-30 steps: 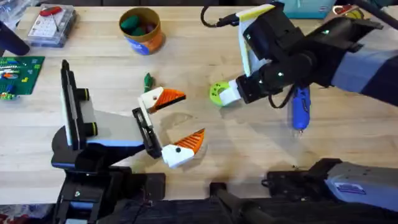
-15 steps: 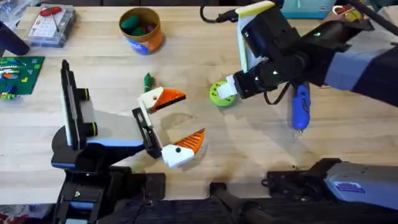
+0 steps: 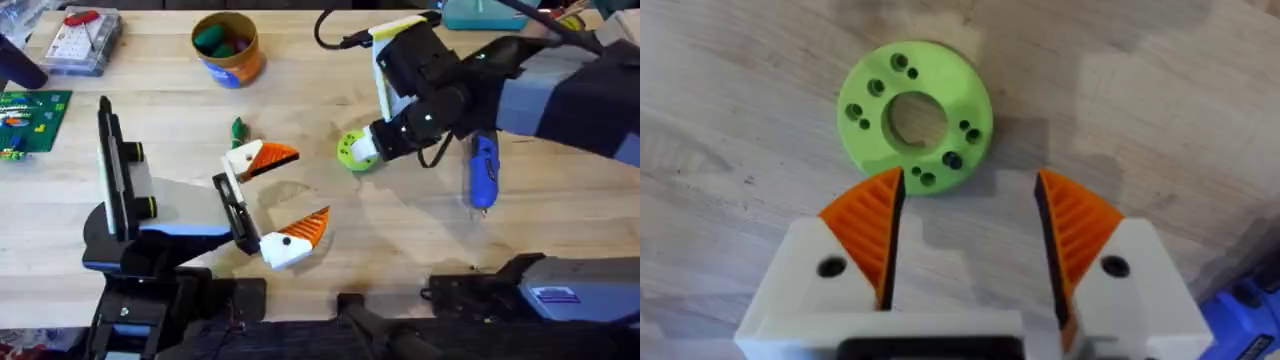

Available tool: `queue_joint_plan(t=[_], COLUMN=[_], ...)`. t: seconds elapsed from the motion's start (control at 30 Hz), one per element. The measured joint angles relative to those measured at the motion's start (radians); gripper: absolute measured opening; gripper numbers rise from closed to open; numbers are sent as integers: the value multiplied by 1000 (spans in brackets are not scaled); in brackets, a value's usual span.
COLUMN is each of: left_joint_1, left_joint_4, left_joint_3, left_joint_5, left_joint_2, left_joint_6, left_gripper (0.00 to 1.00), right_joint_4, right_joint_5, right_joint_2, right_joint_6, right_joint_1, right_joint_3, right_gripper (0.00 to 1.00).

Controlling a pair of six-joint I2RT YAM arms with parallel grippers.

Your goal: Pick up the gripper from the table and insert it into the empty holder that is missing its gripper. Then pick up a screw, insert it into the mounting hole, and use the screwdriver to tighten it. Finally, clean up the table by picking up the vegetable and placing it into the bucket.

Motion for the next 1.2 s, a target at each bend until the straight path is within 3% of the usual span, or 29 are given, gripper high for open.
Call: queue_joint_plan(t=[0.53,1.2], left_joint_1=[0,0], left_joint_4=[0,0], left_joint_3=[0,0], left_joint_5=[0,0], left_joint_2=[0,0], left_joint_6=[0,0], left_gripper=[995,995], right_joint_4=[-60,-88], right_joint_5=[0,0], right_joint_2=[96,152], right_joint_6=[0,14], right_joint_1=[-1,-1], right_joint_3=[102,112], right_gripper=[653,522])
